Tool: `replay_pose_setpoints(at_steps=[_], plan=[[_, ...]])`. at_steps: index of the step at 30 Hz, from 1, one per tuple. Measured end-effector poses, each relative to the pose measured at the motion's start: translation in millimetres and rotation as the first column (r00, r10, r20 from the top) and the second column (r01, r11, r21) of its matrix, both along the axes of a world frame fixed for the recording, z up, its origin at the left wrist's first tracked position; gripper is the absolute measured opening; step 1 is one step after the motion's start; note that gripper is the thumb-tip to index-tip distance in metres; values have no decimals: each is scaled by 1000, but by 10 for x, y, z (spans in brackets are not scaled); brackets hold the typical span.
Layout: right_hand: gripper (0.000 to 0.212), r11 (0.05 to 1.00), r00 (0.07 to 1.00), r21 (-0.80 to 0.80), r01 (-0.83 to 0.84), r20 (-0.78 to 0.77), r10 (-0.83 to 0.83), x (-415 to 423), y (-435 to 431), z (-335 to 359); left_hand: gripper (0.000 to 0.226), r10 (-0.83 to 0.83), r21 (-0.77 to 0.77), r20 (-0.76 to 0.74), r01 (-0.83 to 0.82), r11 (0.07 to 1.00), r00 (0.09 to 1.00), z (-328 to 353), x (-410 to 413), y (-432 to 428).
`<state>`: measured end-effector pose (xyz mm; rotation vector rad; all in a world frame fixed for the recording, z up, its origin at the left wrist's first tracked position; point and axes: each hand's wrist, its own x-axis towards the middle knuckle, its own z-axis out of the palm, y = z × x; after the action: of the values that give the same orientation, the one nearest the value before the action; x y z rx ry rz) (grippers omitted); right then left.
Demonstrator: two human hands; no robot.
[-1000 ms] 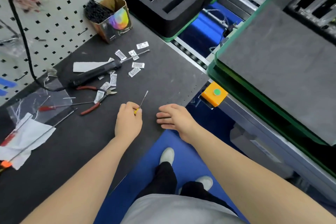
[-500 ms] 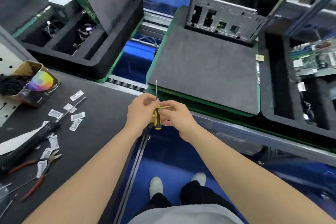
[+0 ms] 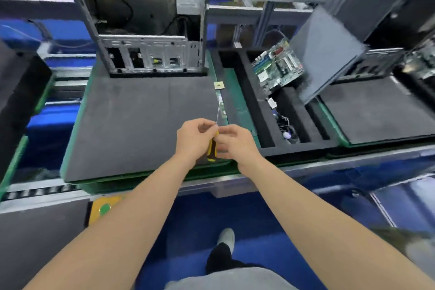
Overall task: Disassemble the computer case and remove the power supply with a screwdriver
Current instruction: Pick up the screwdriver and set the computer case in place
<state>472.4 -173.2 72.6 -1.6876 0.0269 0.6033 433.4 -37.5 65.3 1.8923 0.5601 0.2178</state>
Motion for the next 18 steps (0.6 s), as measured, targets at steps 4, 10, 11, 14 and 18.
replay_pose_setpoints(at_steps=[4, 10, 11, 14, 18], plan=[[25, 998, 995, -23, 63, -74, -64, 454, -221, -100, 16, -47, -17, -64, 46, 999, 997, -91, 451, -260], [21, 994, 968, -7, 106, -227, -105, 865, -333, -358, 31, -76, -10, -137, 75, 997, 988, -228, 721, -395], [20, 991, 961, -4, 130, -245, -127, 904, -347, -410, 34, -98, -16, -151, 97, 995, 984, -246, 742, -409], [21, 978, 934, -11, 210, -294, -204, 1005, -398, -557, 39, -159, -1, -173, 161, 987, 972, -295, 804, -464], [16, 948, 896, -51, 313, -316, -313, 1120, -515, -683, 32, -199, 4, -170, 203, 979, 965, -362, 933, -562]])
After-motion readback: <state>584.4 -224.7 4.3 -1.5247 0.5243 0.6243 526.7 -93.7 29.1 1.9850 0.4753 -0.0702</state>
